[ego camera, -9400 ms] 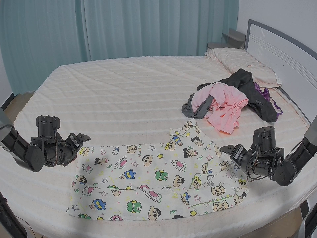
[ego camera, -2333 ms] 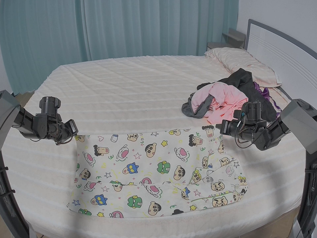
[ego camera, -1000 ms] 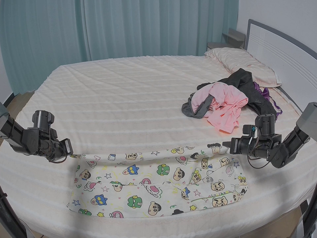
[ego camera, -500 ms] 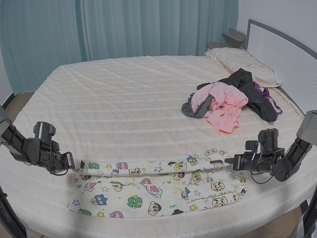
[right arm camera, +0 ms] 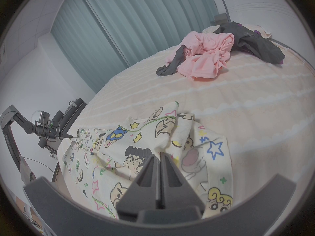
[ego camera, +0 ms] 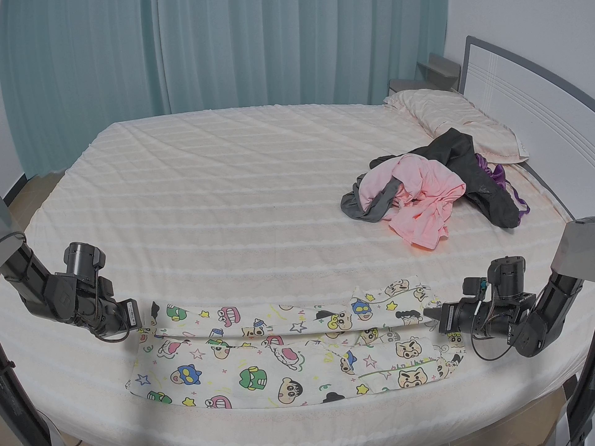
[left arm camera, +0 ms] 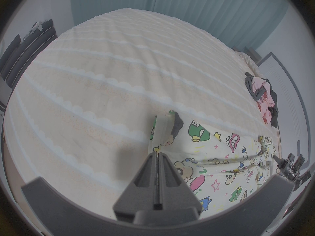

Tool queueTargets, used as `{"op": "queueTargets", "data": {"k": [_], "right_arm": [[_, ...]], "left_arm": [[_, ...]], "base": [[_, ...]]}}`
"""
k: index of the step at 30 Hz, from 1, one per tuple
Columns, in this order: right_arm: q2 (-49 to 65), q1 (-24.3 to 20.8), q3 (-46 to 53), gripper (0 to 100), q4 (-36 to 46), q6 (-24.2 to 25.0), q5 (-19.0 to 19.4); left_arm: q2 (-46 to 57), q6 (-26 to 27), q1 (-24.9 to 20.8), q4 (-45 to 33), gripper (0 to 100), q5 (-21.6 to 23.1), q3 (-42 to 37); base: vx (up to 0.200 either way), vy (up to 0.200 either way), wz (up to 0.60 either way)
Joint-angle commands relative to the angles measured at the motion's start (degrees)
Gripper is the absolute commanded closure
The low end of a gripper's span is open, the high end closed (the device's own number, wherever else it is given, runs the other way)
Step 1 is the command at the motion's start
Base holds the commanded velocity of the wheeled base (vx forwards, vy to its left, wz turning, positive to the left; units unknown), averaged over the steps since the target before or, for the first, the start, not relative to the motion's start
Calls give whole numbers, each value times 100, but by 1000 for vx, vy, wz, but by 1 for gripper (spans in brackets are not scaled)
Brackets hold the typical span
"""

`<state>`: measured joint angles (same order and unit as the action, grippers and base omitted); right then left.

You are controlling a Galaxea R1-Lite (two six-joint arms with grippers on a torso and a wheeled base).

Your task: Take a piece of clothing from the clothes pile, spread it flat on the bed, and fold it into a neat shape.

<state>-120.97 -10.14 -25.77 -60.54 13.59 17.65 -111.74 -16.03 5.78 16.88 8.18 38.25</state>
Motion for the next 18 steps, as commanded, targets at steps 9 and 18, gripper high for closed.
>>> {"op": "queueTargets", "data": {"k": [9,18], "right_arm": [[-243,4,353,100,-230,3,-7],[-111,30,450,0,-248,91,-16]], "left_arm": [[-129,83,2,96,100,-1,-248],[-15,39,55,105,0,-1,-301]], "base": [[0,0,0],[0,0,0]]}}
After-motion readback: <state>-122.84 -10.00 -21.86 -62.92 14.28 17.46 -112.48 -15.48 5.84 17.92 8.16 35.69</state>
